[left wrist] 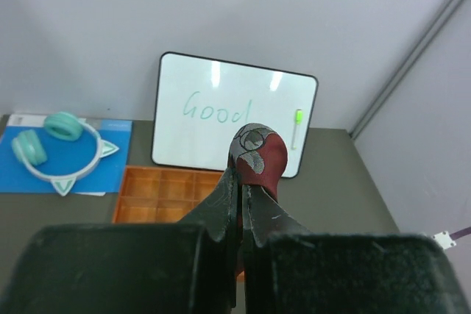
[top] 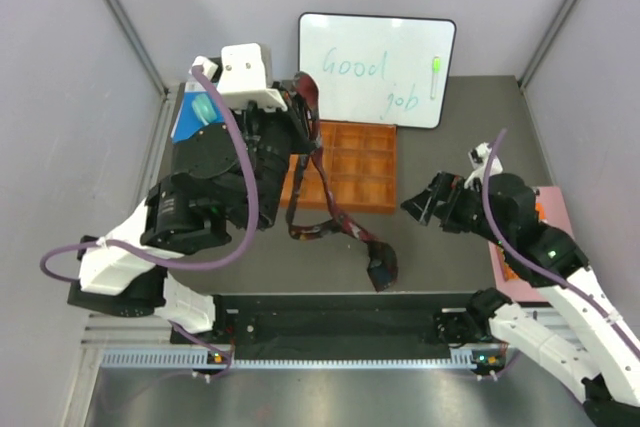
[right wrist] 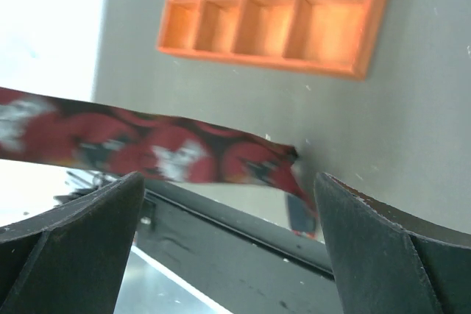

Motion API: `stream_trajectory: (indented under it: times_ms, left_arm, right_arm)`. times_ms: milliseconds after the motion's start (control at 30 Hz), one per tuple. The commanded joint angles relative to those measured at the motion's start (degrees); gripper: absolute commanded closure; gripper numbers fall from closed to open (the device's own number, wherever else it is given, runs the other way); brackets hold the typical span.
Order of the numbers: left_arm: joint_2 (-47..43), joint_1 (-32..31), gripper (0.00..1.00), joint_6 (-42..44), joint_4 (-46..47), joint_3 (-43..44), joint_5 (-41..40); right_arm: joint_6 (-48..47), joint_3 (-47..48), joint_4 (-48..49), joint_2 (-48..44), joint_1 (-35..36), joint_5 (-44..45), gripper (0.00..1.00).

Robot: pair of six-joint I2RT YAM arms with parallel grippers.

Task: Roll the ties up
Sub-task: Flatten out the tie at the center of the board.

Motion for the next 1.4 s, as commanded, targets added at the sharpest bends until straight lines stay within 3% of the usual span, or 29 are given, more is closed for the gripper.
stream_trajectory:
  times_ms: [0,67,100,200,233,267,300,467,600,867,1133,1267,1367]
  left_arm:
    - [0.9,-1.1,1.00,9.0,6.6,-2.3,-7.5]
    - [0.6,-1.7,1.00,13.5,13.8,-5.3,-9.7]
    - [0.4,-2.3,1.00,20.4,18.2,-6.9,-11.1]
    - [0.2,-2.8,1.00,38.2,45.7,-13.9,-16.5]
    - [0.6,-2.8,1.00,50.8,52.4,-14.8,-18.4]
    - [1.3,-2.8,1.00,55.2,62.9,-14.9,-19.2]
    - [2.7,-2.8,1.00,59.1,65.3,-14.3,-19.9]
    - [6.9,-2.8,1.00,70.3,67.3,-9.2,-23.6]
    - [9.7,-2.6,1.00,79.6,76.3,-6.8,-24.7]
    - [12.1,-2.1,1.00,81.2,73.9,-3.9,-25.4]
    - [13.4,-1.4,1.00,84.4,76.8,-3.4,-25.8]
    - [14.3,-1.2,1.00,84.9,76.2,-2.0,-26.1]
    - [14.2,-1.3,1.00,84.7,76.1,-2.2,-26.5]
  right_arm:
    - [0.4,-6.9,6.1,-0.3,2.2,-2.2,0.01]
    - [-0.4,-10.2,10.6,-0.3,7.9,-0.3,0.01]
    - [-1.4,-11.0,12.0,0.4,10.4,0.9,0.01]
    - [-3.2,-11.4,14.1,3.5,22.0,11.2,0.01]
    - [-3.8,-11.1,14.8,6.1,25.3,13.5,0.01]
    - [-4.6,-10.8,15.8,7.5,29.7,16.4,0.01]
    - [-6.0,-10.8,18.2,8.6,31.8,17.7,0.01]
    - [-8.2,-14.2,26.0,12.8,34.1,21.0,0.01]
    - [-10.5,-14.5,27.4,13.3,34.3,26.8,0.01]
    - [-9.9,-14.0,24.6,11.2,34.7,35.8,0.01]
    - [-14.1,-17.5,34.5,13.5,34.9,25.0,0.01]
    - [-16.8,-17.9,38.1,17.8,34.9,23.3,0.01]
    - [-17.3,-17.5,39.4,20.9,34.9,27.0,0.01]
